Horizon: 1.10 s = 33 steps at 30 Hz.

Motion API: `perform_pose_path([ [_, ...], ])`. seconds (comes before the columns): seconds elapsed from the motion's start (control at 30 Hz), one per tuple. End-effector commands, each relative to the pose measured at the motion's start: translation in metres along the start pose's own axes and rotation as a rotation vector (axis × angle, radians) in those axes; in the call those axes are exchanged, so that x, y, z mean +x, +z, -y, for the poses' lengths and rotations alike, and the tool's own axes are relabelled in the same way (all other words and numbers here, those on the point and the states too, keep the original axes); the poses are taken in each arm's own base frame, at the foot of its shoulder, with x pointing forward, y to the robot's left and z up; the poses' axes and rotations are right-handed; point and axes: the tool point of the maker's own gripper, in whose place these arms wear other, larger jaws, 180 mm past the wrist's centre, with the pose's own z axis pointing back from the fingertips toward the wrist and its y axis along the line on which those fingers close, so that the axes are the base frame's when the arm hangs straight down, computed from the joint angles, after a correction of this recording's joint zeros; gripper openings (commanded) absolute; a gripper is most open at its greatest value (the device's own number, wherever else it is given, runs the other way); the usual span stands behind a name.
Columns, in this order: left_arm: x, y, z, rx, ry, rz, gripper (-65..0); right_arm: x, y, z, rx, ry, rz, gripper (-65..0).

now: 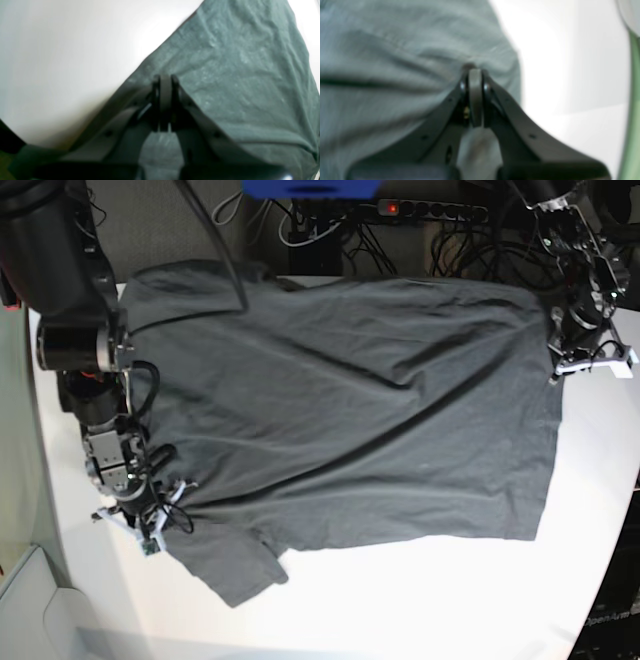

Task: Layout the t-shirt on the table in an organized manner, then fold the t-shirt properly
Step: 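Drag the grey shirt's side edge with the right gripper toward the collar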

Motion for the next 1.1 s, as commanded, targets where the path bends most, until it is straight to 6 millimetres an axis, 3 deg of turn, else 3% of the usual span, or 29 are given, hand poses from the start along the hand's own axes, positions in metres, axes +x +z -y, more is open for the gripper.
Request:
perform_pose_path([
  [0.0,0.015,0.003,0.005,-0.015,-0.01,0.038,-64.6,0.055,-0.002,0.02,-0.043,0.0,0.113,-65.0],
  [0.1,0.015,0.003,0.004,-0.016,-0.013,0.039,-64.6,0.074,-0.003,0.025,-0.049,0.0,0.143,-65.0],
  [0.17,0.02,0.006,0.008,-0.024,-0.021,0.049,-64.6,0.072,-0.003,0.026,-0.04,0.001,0.125,-65.0],
  [0.3,0.021,0.013,0.016,-0.041,-0.049,0.025,-64.6,0.042,0.0,0.025,0.037,-0.004,0.008,-65.0],
  [0.4,0.025,0.018,0.025,-0.06,-0.067,0.033,-64.6,0.01,0.004,0.009,0.096,-0.009,-0.046,-65.0],
  [0.5,0.026,0.017,0.023,-0.051,-0.074,0.033,-64.6,-0.02,0.015,0.014,0.098,-0.075,-0.059,-65.0],
  [0.63,0.034,0.016,0.019,-0.04,-0.102,0.037,-64.6,-0.041,0.037,0.021,0.078,-0.105,-0.052,-65.0],
  [0.93,0.036,0.017,0.022,-0.051,-0.102,0.036,-64.6,-0.021,0.104,0.013,0.12,0.032,0.083,-65.0],
  [1.07,0.019,0.018,0.03,-0.062,-0.139,-0.04,-64.6,-0.026,0.131,0.007,0.067,0.068,0.032,-65.0],
])
